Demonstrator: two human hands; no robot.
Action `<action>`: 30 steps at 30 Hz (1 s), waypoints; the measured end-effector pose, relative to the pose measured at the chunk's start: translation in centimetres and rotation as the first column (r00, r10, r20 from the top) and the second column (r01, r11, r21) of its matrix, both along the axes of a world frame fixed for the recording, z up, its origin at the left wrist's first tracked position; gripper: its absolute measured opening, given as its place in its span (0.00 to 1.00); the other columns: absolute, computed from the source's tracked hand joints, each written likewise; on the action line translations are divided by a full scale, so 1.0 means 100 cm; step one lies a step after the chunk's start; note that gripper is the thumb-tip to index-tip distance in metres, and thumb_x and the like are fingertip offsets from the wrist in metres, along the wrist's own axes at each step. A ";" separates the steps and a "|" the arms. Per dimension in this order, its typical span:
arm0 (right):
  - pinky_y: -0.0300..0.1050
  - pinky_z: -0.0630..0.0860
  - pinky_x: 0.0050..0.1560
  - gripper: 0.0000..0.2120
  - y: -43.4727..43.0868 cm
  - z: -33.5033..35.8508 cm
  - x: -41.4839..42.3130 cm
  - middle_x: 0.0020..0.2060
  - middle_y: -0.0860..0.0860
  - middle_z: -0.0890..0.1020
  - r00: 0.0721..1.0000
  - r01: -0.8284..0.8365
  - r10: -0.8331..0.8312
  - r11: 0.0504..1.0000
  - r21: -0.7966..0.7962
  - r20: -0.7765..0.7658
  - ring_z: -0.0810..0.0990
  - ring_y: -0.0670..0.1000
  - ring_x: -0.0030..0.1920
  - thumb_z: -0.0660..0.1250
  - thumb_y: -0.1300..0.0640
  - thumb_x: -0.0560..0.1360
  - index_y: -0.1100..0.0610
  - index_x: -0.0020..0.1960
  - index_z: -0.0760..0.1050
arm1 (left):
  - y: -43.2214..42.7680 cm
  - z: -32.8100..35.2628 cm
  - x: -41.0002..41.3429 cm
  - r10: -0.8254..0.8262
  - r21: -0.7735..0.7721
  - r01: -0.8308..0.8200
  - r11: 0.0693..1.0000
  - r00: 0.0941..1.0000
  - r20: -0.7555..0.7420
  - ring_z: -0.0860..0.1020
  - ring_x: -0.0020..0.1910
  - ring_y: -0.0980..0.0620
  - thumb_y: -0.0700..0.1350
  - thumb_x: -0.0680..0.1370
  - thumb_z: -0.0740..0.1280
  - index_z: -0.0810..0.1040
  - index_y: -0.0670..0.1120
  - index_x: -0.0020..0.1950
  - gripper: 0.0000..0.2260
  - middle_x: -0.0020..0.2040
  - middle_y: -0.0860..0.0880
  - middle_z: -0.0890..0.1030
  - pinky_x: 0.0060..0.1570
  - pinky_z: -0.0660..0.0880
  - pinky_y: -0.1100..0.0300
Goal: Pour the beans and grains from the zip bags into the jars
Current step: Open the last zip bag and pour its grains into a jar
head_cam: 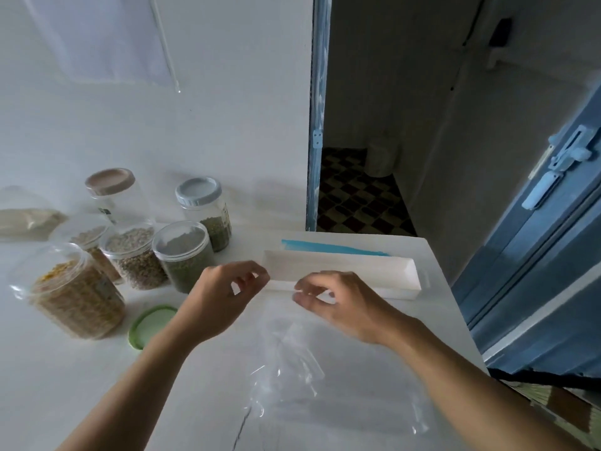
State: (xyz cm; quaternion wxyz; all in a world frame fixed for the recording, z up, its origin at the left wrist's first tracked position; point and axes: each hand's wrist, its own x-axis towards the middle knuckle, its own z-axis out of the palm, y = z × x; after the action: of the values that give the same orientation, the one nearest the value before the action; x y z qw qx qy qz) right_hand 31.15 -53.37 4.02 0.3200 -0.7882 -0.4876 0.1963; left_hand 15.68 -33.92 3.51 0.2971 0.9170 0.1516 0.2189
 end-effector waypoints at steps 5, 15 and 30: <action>0.39 0.78 0.50 0.12 0.064 0.017 -0.037 0.45 0.44 0.84 0.994 -0.104 0.101 0.983 0.154 0.032 0.81 0.43 0.47 0.68 0.44 0.80 0.52 0.51 0.83 | 0.031 0.020 -0.058 0.198 -0.027 -0.196 0.980 0.975 0.105 0.80 0.36 0.56 0.48 0.79 0.72 0.85 0.54 0.47 0.02 0.38 0.57 0.84 0.36 0.71 0.69; 0.48 0.72 0.55 0.18 0.187 0.017 -0.137 0.59 0.48 0.76 0.909 -0.248 0.328 0.921 -0.300 0.257 0.76 0.51 0.59 0.63 0.39 0.80 0.45 0.67 0.74 | 0.125 0.045 -0.189 0.322 0.120 -0.375 0.919 0.893 0.315 0.77 0.43 0.56 0.42 0.77 0.74 0.85 0.50 0.48 0.03 0.44 0.55 0.80 0.40 0.67 0.72; 0.51 0.75 0.62 0.37 0.266 -0.045 -0.198 0.70 0.53 0.70 0.965 0.126 0.031 0.813 -0.569 0.259 0.71 0.58 0.69 0.72 0.39 0.70 0.43 0.76 0.65 | 0.236 0.005 -0.205 -0.010 -0.189 0.013 0.982 1.000 0.018 0.73 0.66 0.61 0.71 0.69 0.71 0.66 0.56 0.75 0.40 0.71 0.56 0.71 0.63 0.75 0.60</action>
State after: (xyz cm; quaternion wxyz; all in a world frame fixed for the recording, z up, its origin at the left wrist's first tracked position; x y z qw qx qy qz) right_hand 11.32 -26.75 -0.46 0.0034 -0.8787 -0.4215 0.2241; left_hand -4.80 -10.35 3.96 0.3852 0.8837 0.1639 0.2095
